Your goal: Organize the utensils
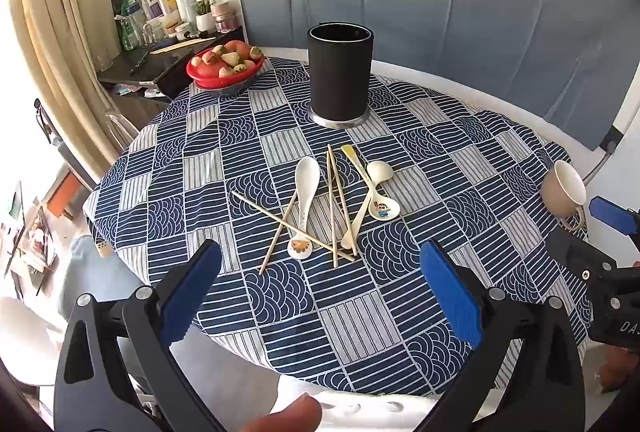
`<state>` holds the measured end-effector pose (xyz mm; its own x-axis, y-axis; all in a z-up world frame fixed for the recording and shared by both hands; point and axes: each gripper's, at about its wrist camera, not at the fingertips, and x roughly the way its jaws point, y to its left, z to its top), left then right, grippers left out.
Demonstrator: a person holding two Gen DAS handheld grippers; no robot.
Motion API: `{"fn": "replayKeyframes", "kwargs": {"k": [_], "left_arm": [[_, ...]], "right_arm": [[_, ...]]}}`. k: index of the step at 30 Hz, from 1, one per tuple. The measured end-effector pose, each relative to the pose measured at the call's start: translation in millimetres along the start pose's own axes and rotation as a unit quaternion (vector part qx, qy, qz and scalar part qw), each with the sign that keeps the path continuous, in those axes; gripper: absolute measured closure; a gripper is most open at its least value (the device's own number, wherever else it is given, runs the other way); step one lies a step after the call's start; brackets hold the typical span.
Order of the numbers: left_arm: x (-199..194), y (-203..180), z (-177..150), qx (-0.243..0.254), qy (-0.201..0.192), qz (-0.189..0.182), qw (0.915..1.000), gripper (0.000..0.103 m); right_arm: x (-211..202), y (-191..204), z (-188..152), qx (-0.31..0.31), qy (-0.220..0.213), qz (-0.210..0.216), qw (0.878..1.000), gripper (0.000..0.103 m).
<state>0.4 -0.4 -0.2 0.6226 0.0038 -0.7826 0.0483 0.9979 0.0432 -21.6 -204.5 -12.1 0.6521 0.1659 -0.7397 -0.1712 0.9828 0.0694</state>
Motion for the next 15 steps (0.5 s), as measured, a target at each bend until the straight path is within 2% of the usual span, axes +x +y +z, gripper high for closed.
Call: {"fn": "replayKeyframes", "kwargs": {"k": [15], "left_arm": [[-1.3, 2.3, -1.2, -0.002, -0.003, -0.006, 1.0, 0.006]], "right_arm": [[1.7, 1.6, -0.5, -0.004, 0.003, -0.002, 1.0, 0.008]]}}
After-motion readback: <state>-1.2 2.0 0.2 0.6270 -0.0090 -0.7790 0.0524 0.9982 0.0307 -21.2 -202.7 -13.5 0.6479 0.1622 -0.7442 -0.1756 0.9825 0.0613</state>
